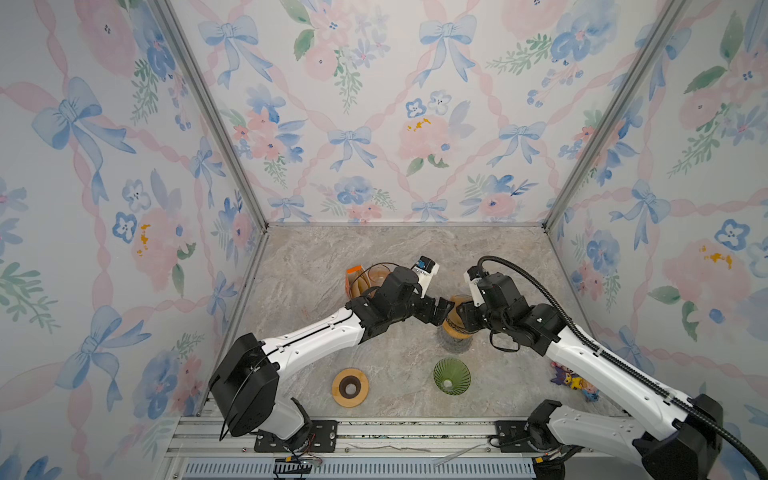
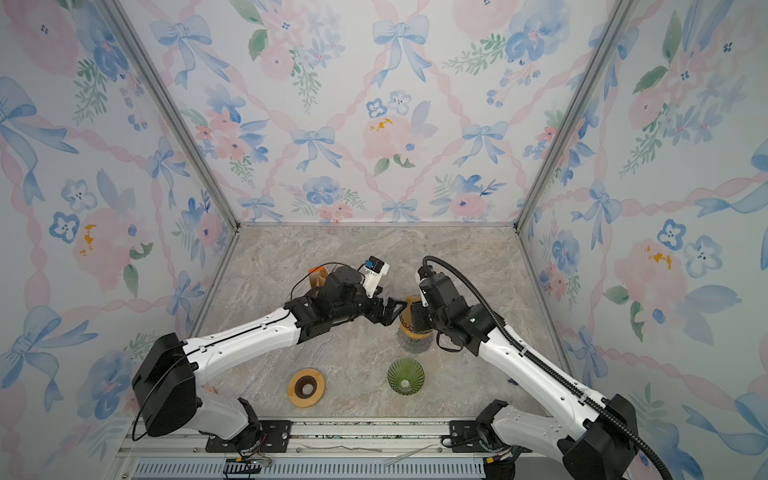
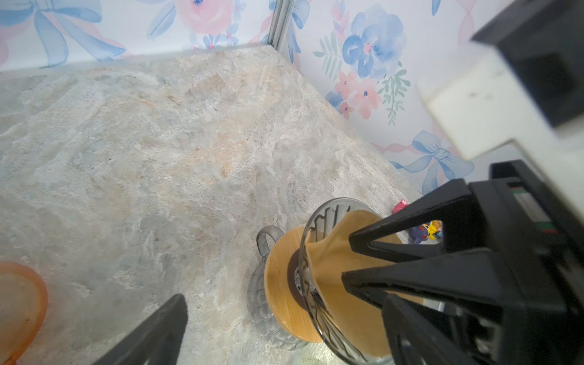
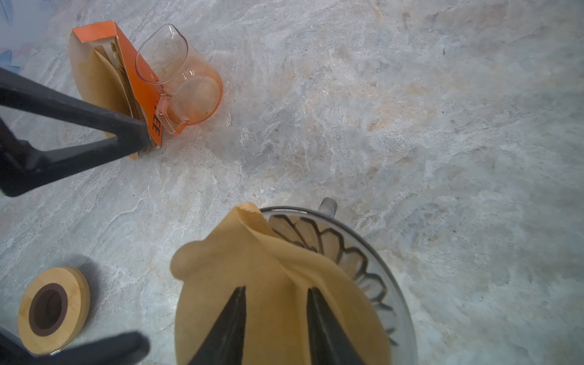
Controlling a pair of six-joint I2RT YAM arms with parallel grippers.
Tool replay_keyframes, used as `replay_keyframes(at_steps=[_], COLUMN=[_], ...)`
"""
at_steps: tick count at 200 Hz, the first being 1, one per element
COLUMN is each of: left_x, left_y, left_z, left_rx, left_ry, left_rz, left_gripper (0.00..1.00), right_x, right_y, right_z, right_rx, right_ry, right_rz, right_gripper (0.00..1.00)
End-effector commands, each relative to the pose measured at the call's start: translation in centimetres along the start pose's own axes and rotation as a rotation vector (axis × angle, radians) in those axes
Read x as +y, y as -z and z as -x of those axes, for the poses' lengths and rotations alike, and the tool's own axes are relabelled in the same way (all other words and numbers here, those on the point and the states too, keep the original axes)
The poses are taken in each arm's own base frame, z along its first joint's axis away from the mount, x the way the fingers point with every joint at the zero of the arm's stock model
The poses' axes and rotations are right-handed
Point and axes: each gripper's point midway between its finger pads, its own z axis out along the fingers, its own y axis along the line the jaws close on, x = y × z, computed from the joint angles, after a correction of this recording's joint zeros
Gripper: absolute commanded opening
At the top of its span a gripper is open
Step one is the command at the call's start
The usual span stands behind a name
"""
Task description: Place the coffee filter in the dripper
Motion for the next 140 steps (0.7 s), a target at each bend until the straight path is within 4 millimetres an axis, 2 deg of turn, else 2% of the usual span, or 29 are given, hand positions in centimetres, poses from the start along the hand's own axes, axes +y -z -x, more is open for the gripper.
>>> replay_keyframes(at_steps=[1,35,51,81,111,140], left_x=[-1.3,-1.2,-1.5,-1.8,-0.6,-0.3], left_y=[-0.7,-0.7,-0.3,-0.2,-0.6,-1.9], left_z=[0.2,-1.2,-2.0,-2.4,-2.6,-3.5], left_rx=[0.03,0.136,0.177,0.217,0.204,0.235], left_ry=[0.008,0.02,0.055,0.117,0.126,0.168], left_rz=[-0.04,-0.021,-0.036,-0.032,0.043,0.052], left_gripper=[0.98,0.98,0.98,0.98,0.98,0.98], right_x=[-0.3,-1.9,-2.8,-3.9,-4.3,-4.6], right_y=[1.9,4.0,4.1,3.4,2.5,1.6], right_z=[1.0,1.5,1.1,0.4,0.0,-1.2], right_rx=[-0.024,-0.018,0.009,0.04,0.037,0.072], right_ry=[-0.007,-0.014,-0.032,-0.099,-0.173,-0.185], right_rz=[-0.017,-0.053,-0.058,-0.025,0.024,0.022], right_gripper=[0.39,0.47,0.53,0.64,0.77,0.8])
